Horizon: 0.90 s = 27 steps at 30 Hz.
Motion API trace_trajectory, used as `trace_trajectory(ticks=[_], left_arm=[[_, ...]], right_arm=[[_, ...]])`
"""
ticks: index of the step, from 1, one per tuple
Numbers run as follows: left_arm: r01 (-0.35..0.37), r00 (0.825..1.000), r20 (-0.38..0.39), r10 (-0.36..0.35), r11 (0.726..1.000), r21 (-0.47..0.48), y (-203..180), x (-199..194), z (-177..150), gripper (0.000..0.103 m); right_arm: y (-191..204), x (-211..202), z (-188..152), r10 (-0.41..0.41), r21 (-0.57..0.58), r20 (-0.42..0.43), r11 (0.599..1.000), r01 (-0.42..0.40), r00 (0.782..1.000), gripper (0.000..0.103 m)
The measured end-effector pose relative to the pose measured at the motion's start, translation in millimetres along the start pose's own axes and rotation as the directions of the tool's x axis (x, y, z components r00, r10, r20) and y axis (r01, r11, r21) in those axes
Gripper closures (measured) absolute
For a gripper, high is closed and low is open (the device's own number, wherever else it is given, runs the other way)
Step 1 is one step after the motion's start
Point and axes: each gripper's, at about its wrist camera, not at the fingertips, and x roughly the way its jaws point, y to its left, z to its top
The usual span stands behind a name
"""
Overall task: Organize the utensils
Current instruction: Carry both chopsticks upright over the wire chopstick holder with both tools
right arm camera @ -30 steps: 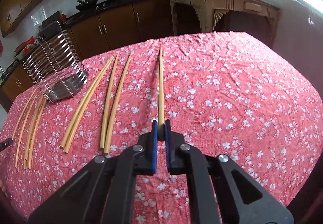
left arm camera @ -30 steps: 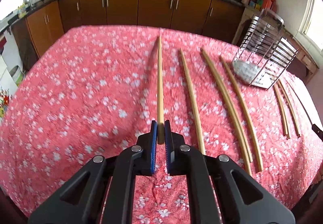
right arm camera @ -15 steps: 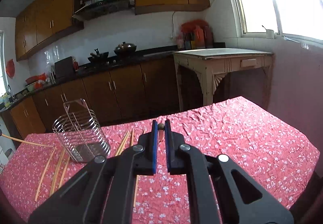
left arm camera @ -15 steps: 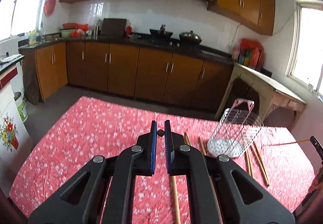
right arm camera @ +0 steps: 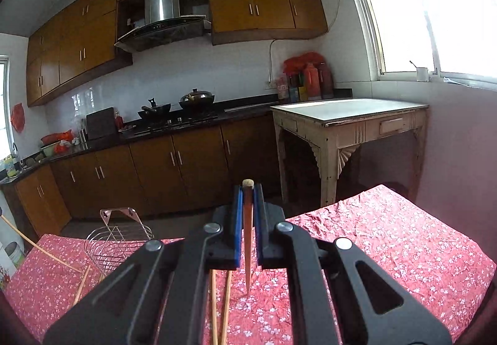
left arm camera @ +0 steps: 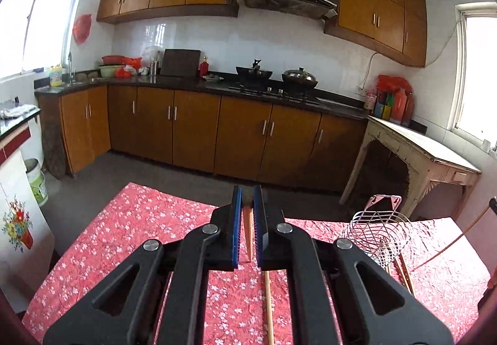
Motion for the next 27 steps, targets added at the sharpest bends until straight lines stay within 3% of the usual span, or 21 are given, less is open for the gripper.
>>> trace_trajectory(ticks=[11, 20, 27], left_arm=[[-0.031, 0.999, 0.037, 0.031, 1.000, 0.004, -12, 11, 6, 0.096], [-0.036, 0.999, -0.035, 0.035, 0.999, -0.035, -4, 27, 3, 0.096], [-0.005, 1.000, 0.001, 0.005, 1.000, -0.022, -10, 6, 23, 0.097]], right_arm=[[3, 15, 3, -0.008, 0.000, -0.019, 1.000, 0.008, 1.000, 0.095], [4, 16, 3, -0.005, 0.002, -0.019, 1.000, 0.005, 1.000, 0.095], [11, -10, 37, 0.021, -0.011, 0.057, 1.000, -0.020, 0.998, 0.095]])
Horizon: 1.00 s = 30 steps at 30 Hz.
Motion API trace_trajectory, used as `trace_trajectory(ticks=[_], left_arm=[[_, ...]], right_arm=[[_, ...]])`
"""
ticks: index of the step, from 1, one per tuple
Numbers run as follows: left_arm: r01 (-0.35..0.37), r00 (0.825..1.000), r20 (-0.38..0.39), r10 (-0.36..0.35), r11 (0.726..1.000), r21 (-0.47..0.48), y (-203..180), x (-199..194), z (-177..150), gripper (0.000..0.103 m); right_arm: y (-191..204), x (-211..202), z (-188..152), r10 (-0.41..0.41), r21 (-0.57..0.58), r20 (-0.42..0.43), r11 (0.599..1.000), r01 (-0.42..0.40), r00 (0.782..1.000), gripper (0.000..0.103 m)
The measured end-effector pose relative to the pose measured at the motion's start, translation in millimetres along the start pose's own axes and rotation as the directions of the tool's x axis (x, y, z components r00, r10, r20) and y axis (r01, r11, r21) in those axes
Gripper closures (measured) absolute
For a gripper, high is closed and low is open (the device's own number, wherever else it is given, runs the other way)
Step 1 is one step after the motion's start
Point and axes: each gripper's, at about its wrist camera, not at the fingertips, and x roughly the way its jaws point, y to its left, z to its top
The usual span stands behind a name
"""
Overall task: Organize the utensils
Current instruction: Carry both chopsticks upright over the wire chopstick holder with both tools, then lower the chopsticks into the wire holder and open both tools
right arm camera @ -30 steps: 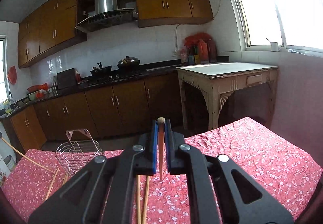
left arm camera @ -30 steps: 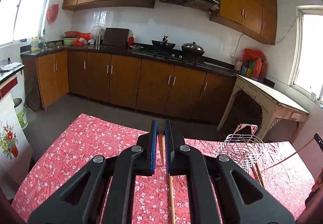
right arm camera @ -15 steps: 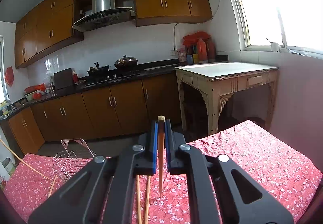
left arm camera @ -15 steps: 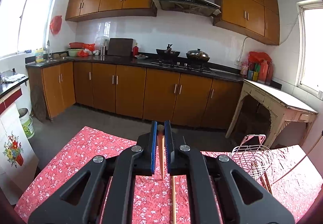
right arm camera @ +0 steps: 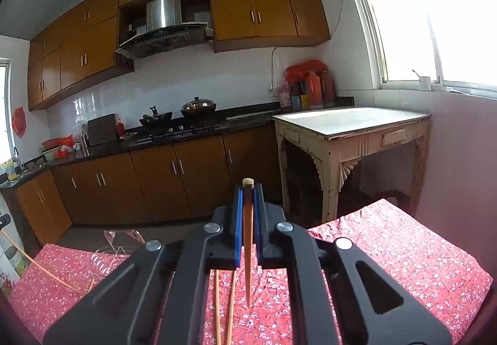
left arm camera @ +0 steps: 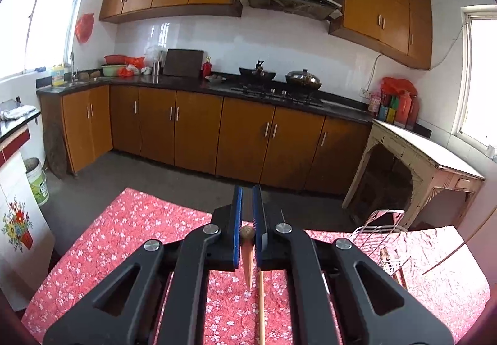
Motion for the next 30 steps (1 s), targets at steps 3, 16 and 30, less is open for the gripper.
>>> trace_trajectory(ticks=[3, 16, 30], left_arm=[[0.038, 0.998, 0.040, -0.038, 0.999, 0.001, -11, -19, 22, 0.097], [0.157, 0.965, 0.204, -0.162, 0.987, 0.041, -106, -58, 107, 0.097], [0.142, 0.988, 0.050, -0.146, 0.988, 0.062, -157, 34, 70, 0.097]], right_arm=[[9, -15, 29, 0.032, -0.001, 0.048, 0.999, -0.032, 0.998, 0.095], [83, -18, 94, 0.282, -0.021, 0.048, 0.959, -0.281, 0.958, 0.095], [124, 62, 47, 0.323, -0.045, -0.140, 0.942, -0.332, 0.936, 0.095]])
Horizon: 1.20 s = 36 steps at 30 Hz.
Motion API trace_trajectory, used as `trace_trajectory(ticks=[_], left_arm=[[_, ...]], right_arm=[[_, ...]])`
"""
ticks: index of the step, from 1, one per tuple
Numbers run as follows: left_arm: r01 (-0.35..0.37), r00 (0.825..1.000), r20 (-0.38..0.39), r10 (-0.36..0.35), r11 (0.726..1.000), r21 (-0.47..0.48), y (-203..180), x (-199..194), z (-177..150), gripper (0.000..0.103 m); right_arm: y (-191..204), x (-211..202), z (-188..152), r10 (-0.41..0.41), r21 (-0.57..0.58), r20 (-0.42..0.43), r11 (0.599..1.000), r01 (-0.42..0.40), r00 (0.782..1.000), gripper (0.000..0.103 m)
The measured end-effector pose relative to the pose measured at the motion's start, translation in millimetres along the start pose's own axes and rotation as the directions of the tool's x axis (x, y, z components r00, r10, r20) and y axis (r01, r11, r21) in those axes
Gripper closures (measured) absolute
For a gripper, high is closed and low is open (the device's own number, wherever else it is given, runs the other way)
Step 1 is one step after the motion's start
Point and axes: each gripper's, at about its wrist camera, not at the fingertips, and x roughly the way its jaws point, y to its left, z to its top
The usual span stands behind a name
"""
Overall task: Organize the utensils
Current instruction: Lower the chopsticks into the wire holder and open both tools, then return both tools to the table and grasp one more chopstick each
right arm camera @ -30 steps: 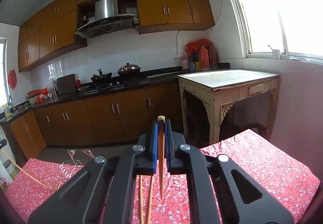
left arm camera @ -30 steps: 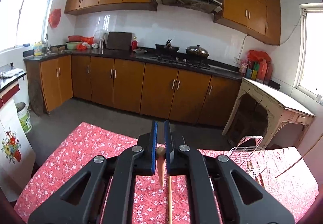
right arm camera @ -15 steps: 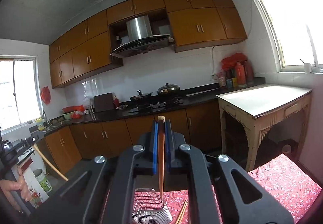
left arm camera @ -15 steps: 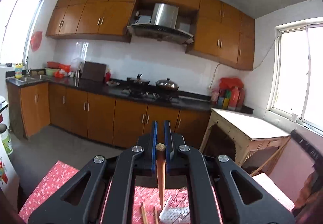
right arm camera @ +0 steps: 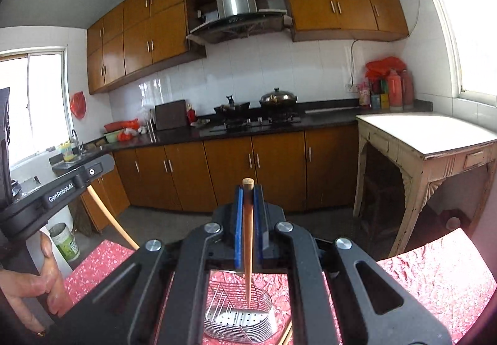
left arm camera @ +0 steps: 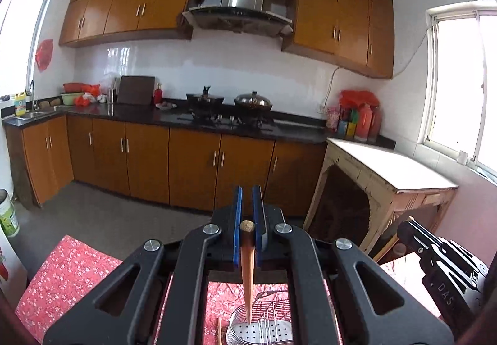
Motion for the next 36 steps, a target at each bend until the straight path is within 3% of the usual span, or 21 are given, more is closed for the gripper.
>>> trace_trajectory(ticks=[6, 14, 17, 19, 21, 23, 25, 31, 36], left_arm=[[-0.002, 0.997, -0.083, 0.004, 1.000, 0.019, 3, 23, -21, 0.097], [-0.012, 0.987, -0.160, 0.015, 1.000, 0.018, 12, 39, -34, 0.097], [-0.029, 0.985, -0.169, 0.033, 0.999, 0.028, 12, 38, -34, 0.096], [-0.043, 0.985, -0.167, 0.050, 0.998, 0.049, 10, 37, -32, 0.096], [-0.056, 0.985, -0.162, 0.067, 0.996, 0.068, 8, 32, -32, 0.091], [-0.074, 0.986, -0.145, 0.086, 0.994, 0.081, 7, 25, -30, 0.067], [-0.093, 0.987, -0.123, 0.104, 0.992, 0.091, 8, 17, -29, 0.060], [-0.111, 0.987, -0.106, 0.119, 0.991, 0.078, 21, -14, -28, 0.059], [-0.137, 0.984, -0.104, 0.144, 0.988, 0.078, 43, -48, -42, 0.056]], right_arm=[[-12, 39, -16, 0.032, 0.062, -0.095, 0.998, -0.026, 0.995, 0.095], [-24, 60, -31, 0.012, 0.094, -0.143, 0.996, 0.001, 0.990, 0.095], [-27, 60, -35, -0.012, 0.096, -0.145, 0.995, 0.026, 0.989, 0.092], [-31, 55, -35, -0.024, 0.108, -0.144, 0.993, 0.040, 0.989, 0.084], [-37, 49, -35, -0.044, 0.126, -0.129, 0.990, 0.060, 0.991, 0.071], [-46, 37, -34, -0.059, 0.144, -0.107, 0.987, 0.074, 0.992, 0.066], [-54, 21, -34, -0.081, 0.158, -0.083, 0.983, 0.093, 0.993, 0.063], [-87, -26, -42, -0.157, 0.197, -0.061, 0.966, 0.166, 0.986, 0.061], [-115, -47, -75, -0.228, 0.195, -0.135, 0.948, 0.252, 0.964, 0.061]])
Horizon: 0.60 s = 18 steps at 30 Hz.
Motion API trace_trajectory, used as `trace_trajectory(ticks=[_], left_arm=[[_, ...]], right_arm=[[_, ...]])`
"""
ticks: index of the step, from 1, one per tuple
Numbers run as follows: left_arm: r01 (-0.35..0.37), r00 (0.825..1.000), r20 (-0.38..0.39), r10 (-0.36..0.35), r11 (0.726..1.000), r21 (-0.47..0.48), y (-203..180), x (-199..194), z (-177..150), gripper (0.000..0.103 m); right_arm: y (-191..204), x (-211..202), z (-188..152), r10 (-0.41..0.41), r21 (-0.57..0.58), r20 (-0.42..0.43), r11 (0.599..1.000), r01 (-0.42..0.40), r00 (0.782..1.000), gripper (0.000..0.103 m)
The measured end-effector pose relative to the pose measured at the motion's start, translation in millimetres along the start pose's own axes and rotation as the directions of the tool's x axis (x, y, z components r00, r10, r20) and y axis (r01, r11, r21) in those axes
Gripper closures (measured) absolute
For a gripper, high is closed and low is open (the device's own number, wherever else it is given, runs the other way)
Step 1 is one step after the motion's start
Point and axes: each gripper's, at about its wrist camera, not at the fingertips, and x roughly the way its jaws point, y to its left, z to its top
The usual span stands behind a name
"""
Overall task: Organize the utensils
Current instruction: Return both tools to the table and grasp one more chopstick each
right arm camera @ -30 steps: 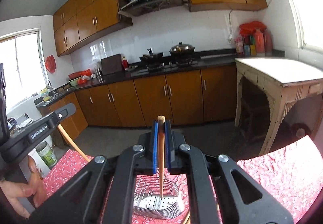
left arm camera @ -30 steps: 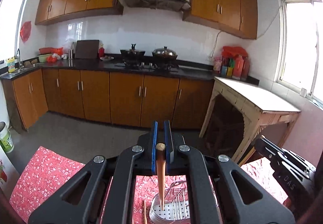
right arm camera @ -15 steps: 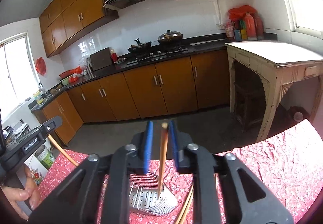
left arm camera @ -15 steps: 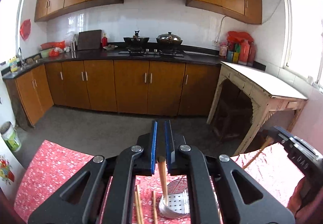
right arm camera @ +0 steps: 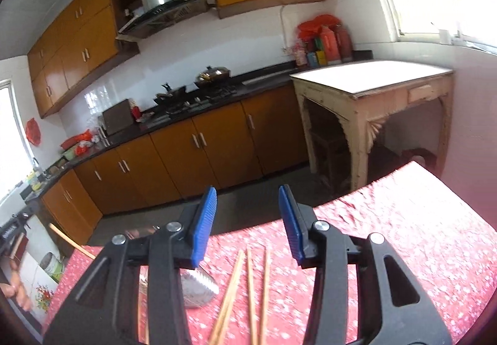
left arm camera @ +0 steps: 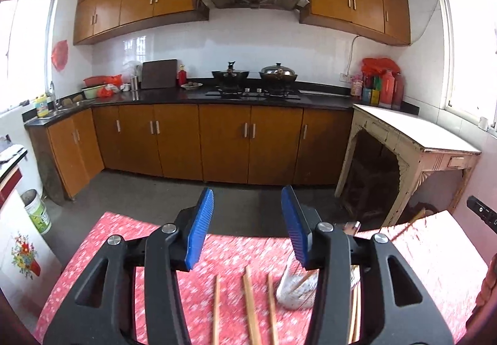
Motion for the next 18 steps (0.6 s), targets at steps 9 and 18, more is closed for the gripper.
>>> trace_trajectory(ticks=[9, 18], left_arm=[[-0.042, 0.981, -0.190, 0.043, 0.999, 0.009, 59, 9, -95, 0.050], [-0.031, 0.913, -0.409, 0.017, 0.999, -0.028, 81, 57, -180, 0.052]], right_arm=[[-25, 41, -103, -0.021, -0.052, -0.279, 0.999, 0.007, 0.960, 0.068], [-6, 98, -172, -0.043, -0.124, -0.451, 0.992, -0.015, 0.891, 0.086]])
